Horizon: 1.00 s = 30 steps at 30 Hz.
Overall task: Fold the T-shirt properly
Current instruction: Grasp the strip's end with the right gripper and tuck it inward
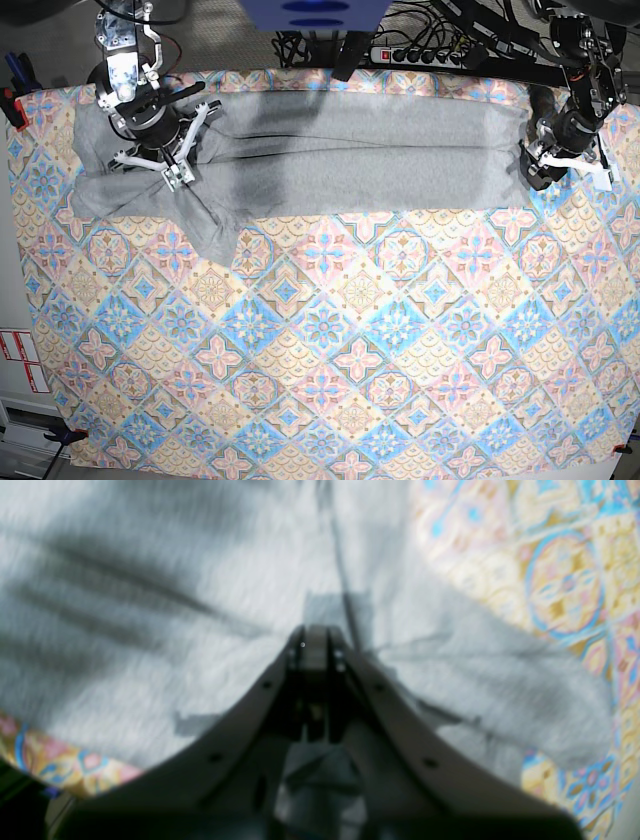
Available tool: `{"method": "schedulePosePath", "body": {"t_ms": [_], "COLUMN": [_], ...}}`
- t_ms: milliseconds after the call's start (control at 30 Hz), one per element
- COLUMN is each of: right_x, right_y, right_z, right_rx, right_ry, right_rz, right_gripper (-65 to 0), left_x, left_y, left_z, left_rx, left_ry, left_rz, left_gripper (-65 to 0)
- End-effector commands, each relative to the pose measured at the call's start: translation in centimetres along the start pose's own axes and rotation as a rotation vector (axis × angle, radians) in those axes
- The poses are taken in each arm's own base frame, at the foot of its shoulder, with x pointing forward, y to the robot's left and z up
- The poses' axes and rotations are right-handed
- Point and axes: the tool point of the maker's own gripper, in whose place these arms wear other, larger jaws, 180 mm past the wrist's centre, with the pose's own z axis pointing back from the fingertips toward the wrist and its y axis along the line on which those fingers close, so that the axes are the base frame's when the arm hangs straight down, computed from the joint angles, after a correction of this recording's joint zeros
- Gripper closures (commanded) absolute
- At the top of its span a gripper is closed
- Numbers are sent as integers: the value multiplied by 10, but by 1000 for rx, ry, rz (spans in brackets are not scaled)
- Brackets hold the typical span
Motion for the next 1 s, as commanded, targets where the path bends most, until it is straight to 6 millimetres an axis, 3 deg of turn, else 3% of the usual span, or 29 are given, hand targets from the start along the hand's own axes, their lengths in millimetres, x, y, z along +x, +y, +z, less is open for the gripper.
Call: {"method": "schedulePosePath", "body": {"t_ms": [0, 200, 300, 433, 533, 700, 833, 967], "right_x": [6, 8, 30, 56, 56, 55, 59, 57], "right_y": [-5, -10, -39, -61, -66, -59, -40, -34], "right_z": [4, 4, 1, -1, -2, -5, -11, -14], "right_rx": [-15, -30, -97, -147, -158, -138, -90, -72], "right_ry": [-28, -33, -79, -134, -93, -65, -70, -61], "right_rz": [8, 8, 0, -5, -6, 4, 30, 38], "right_gripper": [-2, -11, -56, -131, -192, -280, -285, -285], "left_x": [15, 13, 9, 6, 5, 5, 5, 4], "left_y": [-3, -3, -7, -10, -10, -10, -10, -10], "left_z": [3, 2, 0, -2, -2, -2, -2, -2], "left_rx": [-12, -12, -21, -28, -28, -28, -28, -28], "left_ry": [-38, -34, -23, -14, -13, -11, -13, -9], "left_rz": [-20, -17, -24, -30, -31, -31, -32, -30], "left_gripper": [-336, -336, -336, -336, -336, -336, -336, -336]}}
